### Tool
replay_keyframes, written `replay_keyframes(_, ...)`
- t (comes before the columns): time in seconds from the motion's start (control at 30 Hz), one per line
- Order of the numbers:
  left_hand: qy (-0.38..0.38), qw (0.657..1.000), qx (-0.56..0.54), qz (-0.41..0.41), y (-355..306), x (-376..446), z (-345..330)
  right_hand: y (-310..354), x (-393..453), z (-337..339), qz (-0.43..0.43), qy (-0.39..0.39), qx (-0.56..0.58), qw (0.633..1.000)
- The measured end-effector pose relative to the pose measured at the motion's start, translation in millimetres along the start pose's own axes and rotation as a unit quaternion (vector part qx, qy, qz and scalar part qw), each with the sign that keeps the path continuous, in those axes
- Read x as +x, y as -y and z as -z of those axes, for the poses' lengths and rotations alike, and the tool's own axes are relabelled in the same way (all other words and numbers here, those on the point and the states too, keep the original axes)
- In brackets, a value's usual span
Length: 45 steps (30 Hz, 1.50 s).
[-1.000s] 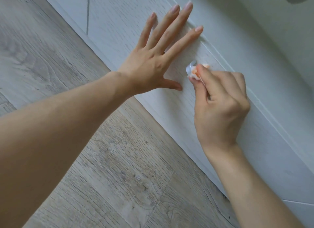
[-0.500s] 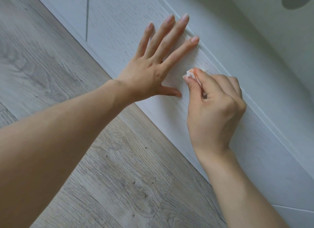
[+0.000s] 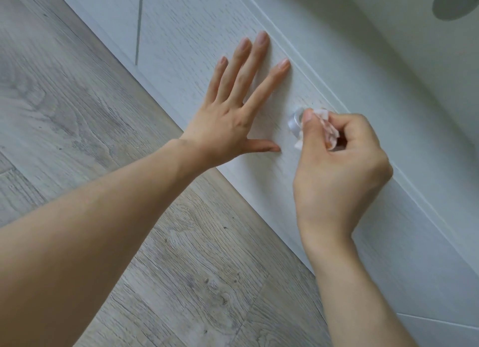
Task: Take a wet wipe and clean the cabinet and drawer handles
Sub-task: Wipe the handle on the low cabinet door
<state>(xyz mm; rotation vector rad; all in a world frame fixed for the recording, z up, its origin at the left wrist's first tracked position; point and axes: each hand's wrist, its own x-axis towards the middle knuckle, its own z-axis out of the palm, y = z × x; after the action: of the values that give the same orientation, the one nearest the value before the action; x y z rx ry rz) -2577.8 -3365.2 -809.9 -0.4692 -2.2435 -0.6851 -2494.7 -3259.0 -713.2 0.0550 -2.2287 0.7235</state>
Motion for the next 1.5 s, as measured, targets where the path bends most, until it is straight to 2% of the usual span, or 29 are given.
replay_keyframes(0.1, -0.01, 1.0, 0.0, 0.003, -0.8, 1.5, -3.6, 4.0, 3.0, -8.8, 0.055, 0.013, -0.053, 0.997)
replay_keyframes(0.23, -0.028, 1.0, -0.007, 0.001, -2.6, 1.3, -6.0, 2.6, 6.5, -17.9, 0.138, -0.007, -0.13, 0.982)
replay_keyframes(0.43, 0.022, 1.0, -0.002, -0.001, -0.9, -0.3, 6.6, -34.2, -6.8, 15.2, 0.224, -0.007, -0.094, 0.97)
replay_keyframes(0.53, 0.038, 0.999, -0.007, 0.002, -2.9, 0.3, 12.4, -45.0, -10.4, 31.0, 0.223, -0.008, -0.087, 0.971)
replay_keyframes(0.63, 0.039, 0.999, 0.0, 0.008, -5.0, -0.1, 12.6, -29.6, -6.4, 18.5, 0.219, -0.033, -0.066, 0.973)
replay_keyframes(0.83, 0.035, 0.999, 0.005, 0.004, -4.5, -1.3, 13.7, -12.5, 4.0, -11.5, 0.218, -0.018, -0.123, 0.968)
replay_keyframes(0.97, 0.05, 0.999, 0.004, 0.008, -5.2, -1.7, 17.8, -31.6, -3.4, 10.7, 0.201, -0.008, -0.093, 0.975)
replay_keyframes(1.17, 0.09, 0.996, -0.001, 0.008, -6.3, -1.1, 30.5, -63.3, -24.5, 53.0, 0.205, -0.038, -0.117, 0.971)
replay_keyframes(1.23, 0.099, 0.995, -0.002, 0.01, -6.7, -1.0, 33.3, -59.9, -29.0, 56.4, 0.144, -0.056, -0.069, 0.986)
replay_keyframes(1.3, 0.106, 0.994, -0.002, 0.011, -7.5, -1.0, 35.5, -49.8, -31.9, 55.5, -0.014, -0.082, 0.019, 0.996)
replay_keyframes(1.37, 0.113, 0.994, 0.001, 0.011, -7.9, -0.9, 37.8, -40.6, -33.8, 52.2, -0.153, -0.104, 0.099, 0.978)
replay_keyframes(1.4, 0.115, 0.993, 0.001, 0.01, -7.8, -0.9, 39.1, -38.6, -34.0, 50.3, -0.195, -0.114, 0.126, 0.966)
replay_keyframes(1.5, 0.123, 0.992, 0.007, 0.004, -6.3, -1.3, 43.9, -32.4, -31.8, 46.5, -0.257, -0.109, 0.171, 0.945)
